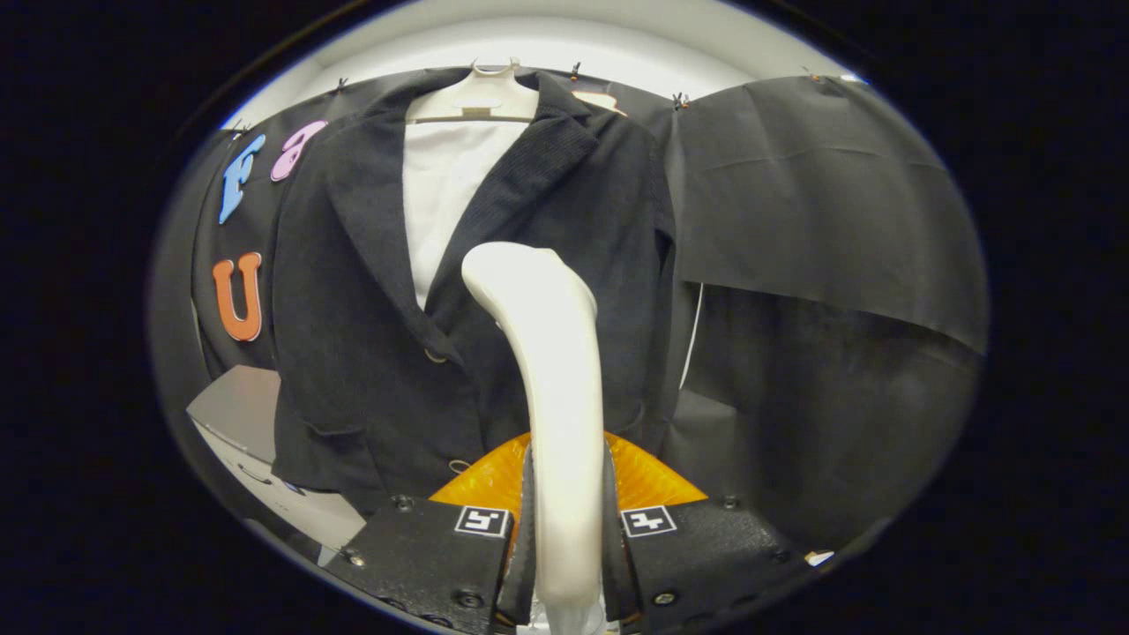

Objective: Iron the clothes twice with a garment steamer, once on the left side and once on the right side.

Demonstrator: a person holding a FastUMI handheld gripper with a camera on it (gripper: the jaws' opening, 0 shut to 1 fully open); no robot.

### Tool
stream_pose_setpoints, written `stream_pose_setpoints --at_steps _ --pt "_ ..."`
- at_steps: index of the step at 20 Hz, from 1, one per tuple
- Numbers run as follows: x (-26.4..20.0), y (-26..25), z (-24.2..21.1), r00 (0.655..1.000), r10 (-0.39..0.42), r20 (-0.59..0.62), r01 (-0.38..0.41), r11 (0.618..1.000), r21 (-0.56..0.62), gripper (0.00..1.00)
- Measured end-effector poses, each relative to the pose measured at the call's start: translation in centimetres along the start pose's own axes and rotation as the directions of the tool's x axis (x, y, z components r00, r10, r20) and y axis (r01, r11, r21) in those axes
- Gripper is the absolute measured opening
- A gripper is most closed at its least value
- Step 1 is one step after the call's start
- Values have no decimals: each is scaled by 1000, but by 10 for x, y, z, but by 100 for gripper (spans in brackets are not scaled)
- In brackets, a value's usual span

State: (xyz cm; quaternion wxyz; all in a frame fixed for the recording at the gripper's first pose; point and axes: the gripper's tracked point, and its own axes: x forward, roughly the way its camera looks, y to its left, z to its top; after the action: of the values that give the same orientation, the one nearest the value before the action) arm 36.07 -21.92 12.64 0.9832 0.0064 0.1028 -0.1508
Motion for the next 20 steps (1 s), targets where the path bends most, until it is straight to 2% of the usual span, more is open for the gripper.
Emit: stream_pose_setpoints --at_steps 20 --pt "5 -3 -113 992 -43 -119 34 997 -74 33"
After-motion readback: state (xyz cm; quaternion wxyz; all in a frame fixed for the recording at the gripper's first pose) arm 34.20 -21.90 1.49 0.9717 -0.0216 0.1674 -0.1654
